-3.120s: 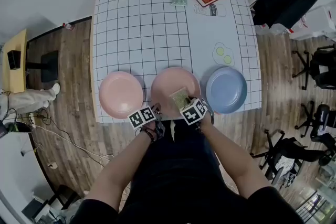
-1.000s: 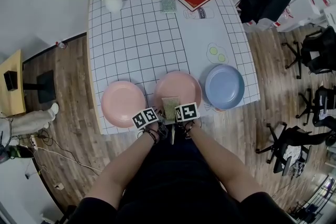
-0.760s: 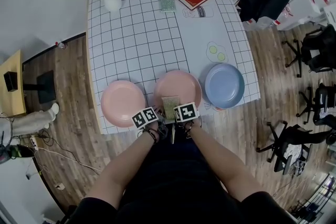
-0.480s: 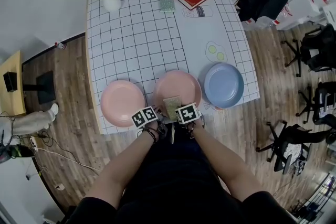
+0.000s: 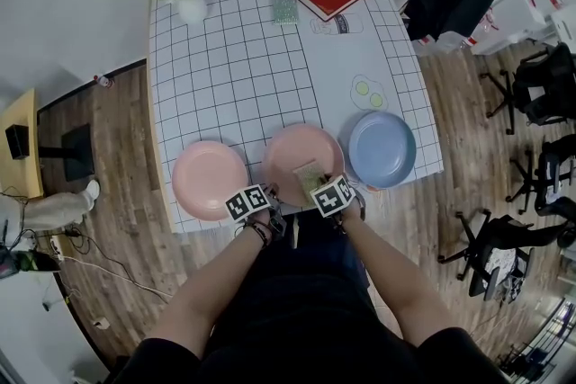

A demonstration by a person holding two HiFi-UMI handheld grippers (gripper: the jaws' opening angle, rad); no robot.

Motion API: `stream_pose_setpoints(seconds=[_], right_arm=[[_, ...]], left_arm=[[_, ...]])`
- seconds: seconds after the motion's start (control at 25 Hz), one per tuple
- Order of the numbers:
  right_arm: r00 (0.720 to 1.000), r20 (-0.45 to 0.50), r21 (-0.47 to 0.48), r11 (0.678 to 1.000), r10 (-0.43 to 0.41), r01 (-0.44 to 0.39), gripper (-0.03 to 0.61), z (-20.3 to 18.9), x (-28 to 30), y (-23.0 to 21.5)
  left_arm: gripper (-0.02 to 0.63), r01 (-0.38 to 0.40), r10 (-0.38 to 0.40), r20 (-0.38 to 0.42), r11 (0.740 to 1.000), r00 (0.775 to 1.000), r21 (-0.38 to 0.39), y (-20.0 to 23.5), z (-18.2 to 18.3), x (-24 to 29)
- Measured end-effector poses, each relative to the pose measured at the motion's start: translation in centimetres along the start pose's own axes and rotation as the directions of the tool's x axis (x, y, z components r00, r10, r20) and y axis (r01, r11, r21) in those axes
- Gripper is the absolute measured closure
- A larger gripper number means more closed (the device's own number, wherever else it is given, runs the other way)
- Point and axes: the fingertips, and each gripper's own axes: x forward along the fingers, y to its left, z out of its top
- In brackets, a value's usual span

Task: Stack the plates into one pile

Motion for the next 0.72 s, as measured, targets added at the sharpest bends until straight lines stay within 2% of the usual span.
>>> stream_pose_setpoints(seconds=[0.16,0.32,0.72], right_arm=[[1.000,0.003,-0.058,0.998,-0.027,0.028,0.520,-0.04,0.03,-0.63],[0.999,0.004,-0.073,0.997,-0.037,0.038,0.520,-0.09,0.04,-0.82],[1.000,-0.002,0.027,1.000,-0.003,0.003,0.522,-0.39,0.12,-0.32]], left_arm=[[0.597,-0.002,0.002,-0.003,1.000,1.000,0.001,0.06,-0.09,0.00],[0.597,-0.001,0.001,0.001,1.000,1.000,0.000,-0.01,-0.06,0.02],[0.597,0.001,-0.001,0.011,1.000,1.000,-0.006,0.03,0.10,0.04]])
